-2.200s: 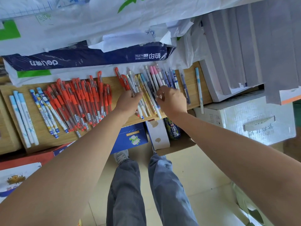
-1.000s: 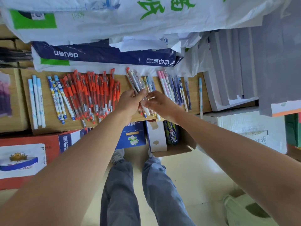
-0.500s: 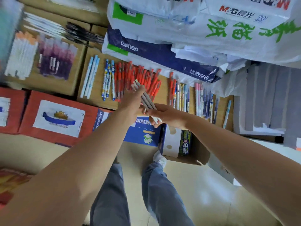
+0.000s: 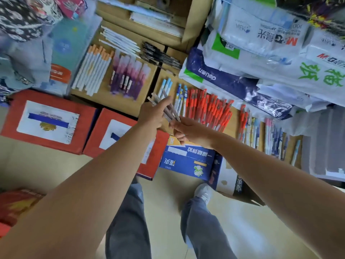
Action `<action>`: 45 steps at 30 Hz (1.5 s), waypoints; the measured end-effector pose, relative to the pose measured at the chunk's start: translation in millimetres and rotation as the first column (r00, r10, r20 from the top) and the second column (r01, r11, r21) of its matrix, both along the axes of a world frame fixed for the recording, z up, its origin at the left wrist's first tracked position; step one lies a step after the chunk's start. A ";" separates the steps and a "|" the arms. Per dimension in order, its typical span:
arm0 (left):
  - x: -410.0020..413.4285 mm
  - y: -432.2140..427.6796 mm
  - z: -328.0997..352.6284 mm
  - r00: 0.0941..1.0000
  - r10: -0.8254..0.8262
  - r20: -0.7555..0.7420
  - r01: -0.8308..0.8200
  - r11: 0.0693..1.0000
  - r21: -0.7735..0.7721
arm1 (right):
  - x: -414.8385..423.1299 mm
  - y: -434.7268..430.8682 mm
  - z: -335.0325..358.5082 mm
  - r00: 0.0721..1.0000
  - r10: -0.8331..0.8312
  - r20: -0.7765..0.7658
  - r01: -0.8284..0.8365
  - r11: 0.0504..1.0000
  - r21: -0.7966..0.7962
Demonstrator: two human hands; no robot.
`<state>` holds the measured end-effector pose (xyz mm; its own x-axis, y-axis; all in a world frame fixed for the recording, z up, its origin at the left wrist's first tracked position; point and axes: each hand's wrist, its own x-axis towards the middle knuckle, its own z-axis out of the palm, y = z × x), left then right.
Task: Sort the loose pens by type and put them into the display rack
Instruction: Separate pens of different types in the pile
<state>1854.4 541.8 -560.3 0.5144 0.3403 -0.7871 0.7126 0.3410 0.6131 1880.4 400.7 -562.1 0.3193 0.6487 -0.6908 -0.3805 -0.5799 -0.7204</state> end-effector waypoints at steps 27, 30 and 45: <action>45.1 76.7 -59.4 0.681 -0.730 -0.048 0.694 0.623 0.361 | 18.5 52.6 -50.7 0.850 -0.453 0.267 0.516 0.818 -0.254; 42.5 64.2 -79.7 0.631 -0.752 -0.191 0.732 0.496 0.467 | 20.0 26.5 -60.0 0.815 -0.483 0.321 0.569 0.773 -0.282; 39.7 17.3 -115.8 0.641 -0.680 -0.356 0.693 0.314 0.649 | 17.1 -9.3 -89.5 0.772 -0.594 0.225 0.634 0.740 -0.222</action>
<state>1894.1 559.1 -676.1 0.8248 0.2787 -0.4920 0.4915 -0.7834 0.3803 1897.5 391.4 -651.6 0.6818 0.0734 -0.7278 -0.6369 -0.4298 -0.6400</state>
